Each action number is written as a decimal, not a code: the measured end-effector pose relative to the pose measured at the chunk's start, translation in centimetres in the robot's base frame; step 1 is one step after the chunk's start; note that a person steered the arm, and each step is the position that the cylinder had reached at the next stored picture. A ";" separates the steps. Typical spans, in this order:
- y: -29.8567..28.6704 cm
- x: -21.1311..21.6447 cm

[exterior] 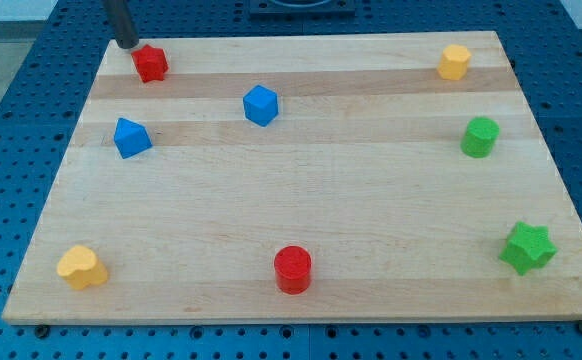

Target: Slide the red star towards the right

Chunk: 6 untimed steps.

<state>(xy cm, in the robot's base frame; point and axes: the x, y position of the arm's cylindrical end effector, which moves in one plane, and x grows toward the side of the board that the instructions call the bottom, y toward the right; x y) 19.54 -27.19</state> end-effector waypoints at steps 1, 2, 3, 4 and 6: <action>0.3 4.2; 2.8 7.1; 7.3 7.1; 10.3 6.8; 11.4 11.1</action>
